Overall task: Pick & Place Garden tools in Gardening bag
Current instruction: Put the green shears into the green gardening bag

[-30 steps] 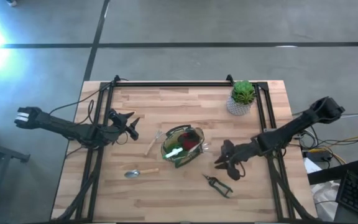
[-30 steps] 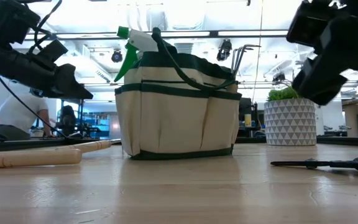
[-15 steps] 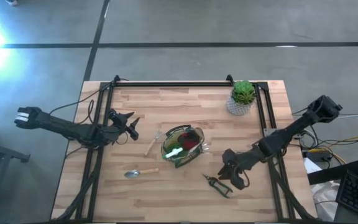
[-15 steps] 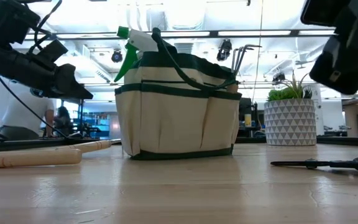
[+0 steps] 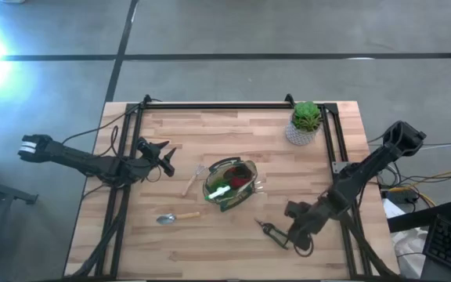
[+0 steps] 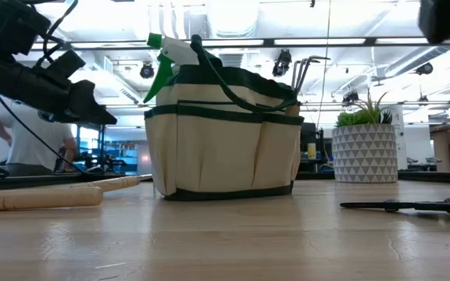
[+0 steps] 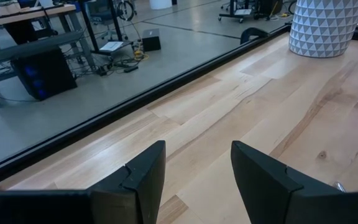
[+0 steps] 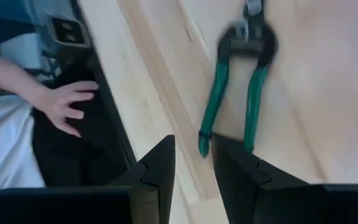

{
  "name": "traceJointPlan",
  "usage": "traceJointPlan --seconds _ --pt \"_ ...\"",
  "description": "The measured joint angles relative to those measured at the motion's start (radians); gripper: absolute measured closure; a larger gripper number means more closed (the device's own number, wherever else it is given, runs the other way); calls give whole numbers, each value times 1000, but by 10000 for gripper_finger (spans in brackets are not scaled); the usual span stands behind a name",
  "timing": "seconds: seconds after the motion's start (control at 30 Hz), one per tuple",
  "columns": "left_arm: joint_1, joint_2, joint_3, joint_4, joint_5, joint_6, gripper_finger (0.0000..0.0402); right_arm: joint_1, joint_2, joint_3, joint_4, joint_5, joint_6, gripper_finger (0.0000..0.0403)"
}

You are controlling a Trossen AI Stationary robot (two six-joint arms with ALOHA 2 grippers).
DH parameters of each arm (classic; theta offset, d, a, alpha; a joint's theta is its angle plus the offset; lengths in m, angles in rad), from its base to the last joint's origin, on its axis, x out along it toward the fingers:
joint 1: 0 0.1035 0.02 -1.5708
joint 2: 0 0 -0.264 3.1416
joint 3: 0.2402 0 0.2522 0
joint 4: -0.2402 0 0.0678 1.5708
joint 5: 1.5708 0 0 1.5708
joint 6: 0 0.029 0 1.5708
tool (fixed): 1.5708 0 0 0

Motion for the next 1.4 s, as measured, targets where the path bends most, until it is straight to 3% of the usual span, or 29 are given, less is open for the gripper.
traceJointPlan --seconds 0.43,0.57,0.7,0.87,1.4 --pt "0 0 0 0 0 0 216 43 348 243 -11 -215 238 305" --pt "0 0 0 -1 0 0 216 43 417 371 -115 -257 273 310" --pt "0 0 0 0 0 0 216 42 461 527 -401 -233 268 314" --pt "0 0 0 0 0 0 216 42 520 678 -692 -100 192 314" --pt "0 0 0 -8 0 0 216 42 580 685 -687 -62 79 305"
